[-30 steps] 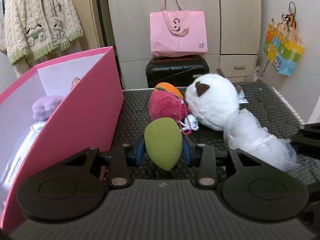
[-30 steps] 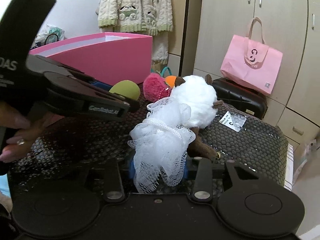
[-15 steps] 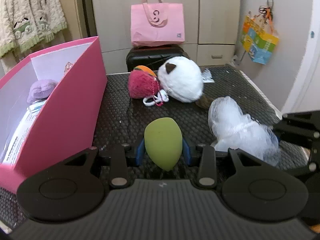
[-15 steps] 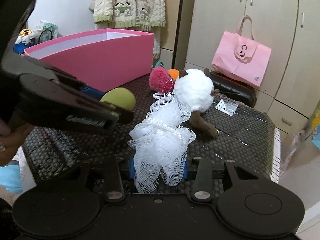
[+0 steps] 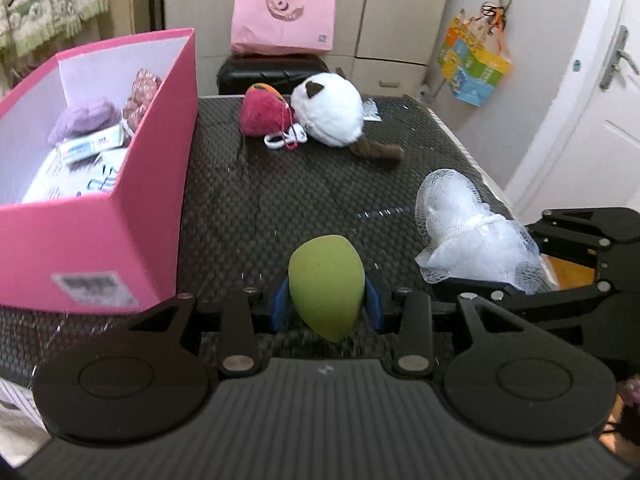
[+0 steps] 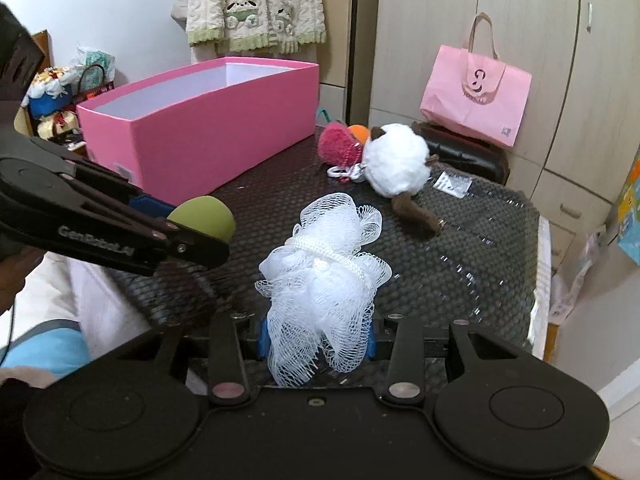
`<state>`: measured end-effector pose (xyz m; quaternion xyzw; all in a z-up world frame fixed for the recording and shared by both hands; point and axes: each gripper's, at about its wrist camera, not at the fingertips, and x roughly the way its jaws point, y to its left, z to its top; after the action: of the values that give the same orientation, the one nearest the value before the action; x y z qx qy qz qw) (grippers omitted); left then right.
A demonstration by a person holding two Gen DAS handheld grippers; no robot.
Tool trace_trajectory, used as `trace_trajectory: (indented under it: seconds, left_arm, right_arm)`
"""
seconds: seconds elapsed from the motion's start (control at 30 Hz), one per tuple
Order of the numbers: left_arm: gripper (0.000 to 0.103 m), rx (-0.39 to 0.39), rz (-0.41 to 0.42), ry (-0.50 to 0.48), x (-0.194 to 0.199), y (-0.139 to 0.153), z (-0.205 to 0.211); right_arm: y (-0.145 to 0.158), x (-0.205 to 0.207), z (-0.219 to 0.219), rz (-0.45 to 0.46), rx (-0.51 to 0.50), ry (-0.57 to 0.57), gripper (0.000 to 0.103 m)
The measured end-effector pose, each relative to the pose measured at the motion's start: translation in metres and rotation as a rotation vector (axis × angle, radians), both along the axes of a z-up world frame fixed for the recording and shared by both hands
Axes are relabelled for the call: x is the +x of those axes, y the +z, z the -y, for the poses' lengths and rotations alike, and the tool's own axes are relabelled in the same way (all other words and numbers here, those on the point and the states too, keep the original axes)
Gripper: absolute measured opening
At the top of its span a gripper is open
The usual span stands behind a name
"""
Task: Organize soft objects
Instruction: 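Carry the sponge and mesh puff with both tools over the pink box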
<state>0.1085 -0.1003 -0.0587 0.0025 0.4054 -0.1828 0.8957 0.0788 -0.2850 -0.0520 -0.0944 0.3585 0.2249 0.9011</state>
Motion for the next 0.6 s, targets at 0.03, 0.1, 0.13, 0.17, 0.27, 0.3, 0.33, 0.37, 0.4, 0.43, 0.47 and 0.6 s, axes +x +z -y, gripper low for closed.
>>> trace_trajectory:
  seconds: [0.03,0.1,0.13,0.17,0.27,0.3,0.33,0.37,0.4,0.43,0.47,0.6]
  left_arm:
    - [0.038,-0.011,-0.007,-0.01,-0.004,0.003,-0.005]
    - [0.038,-0.021,-0.013,-0.017,-0.01,0.008,-0.014]
    - [0.038,-0.021,-0.012,-0.02,-0.014,0.012,-0.019]
    - [0.038,-0.019,-0.011,-0.021,-0.017,0.014,-0.023]
    - [0.038,-0.002,-0.01,-0.033,-0.027,0.023,-0.035]
    - [0.038,0.0,-0.015,-0.04,-0.03,0.025,-0.039]
    - [0.038,-0.003,-0.024,-0.05,-0.032,0.028,-0.043]
    - [0.038,-0.018,-0.038,-0.063,-0.035,0.03,-0.049]
    - [0.038,-0.037,-0.053,-0.066,-0.035,0.032,-0.055]
    - [0.038,-0.055,-0.067,-0.063,-0.036,0.034,-0.062]
    - [0.038,-0.065,-0.073,-0.06,-0.037,0.036,-0.068]
    - [0.038,-0.081,-0.048,-0.055,-0.045,0.048,-0.091]
  right_arm:
    - [0.001,-0.004,0.0,-0.006,0.009,0.003,0.045]
    - [0.003,-0.011,-0.002,-0.016,0.027,0.011,0.045]
    - [0.005,-0.014,-0.003,-0.022,0.039,0.016,0.045]
    - [0.007,-0.018,-0.004,-0.029,0.055,0.027,0.045]
    - [0.013,-0.025,-0.011,-0.048,0.089,0.064,0.045]
    - [0.016,-0.027,-0.015,-0.048,0.094,0.076,0.045]
    - [0.02,-0.029,-0.018,-0.045,0.097,0.089,0.045]
    - [0.024,-0.032,-0.022,-0.041,0.097,0.099,0.045]
    - [0.028,-0.033,-0.025,-0.036,0.097,0.11,0.045]
    - [0.031,-0.034,-0.028,-0.033,0.099,0.119,0.045]
    - [0.036,-0.035,-0.032,-0.033,0.105,0.13,0.045]
    - [0.05,-0.033,-0.048,-0.035,0.134,0.152,0.045]
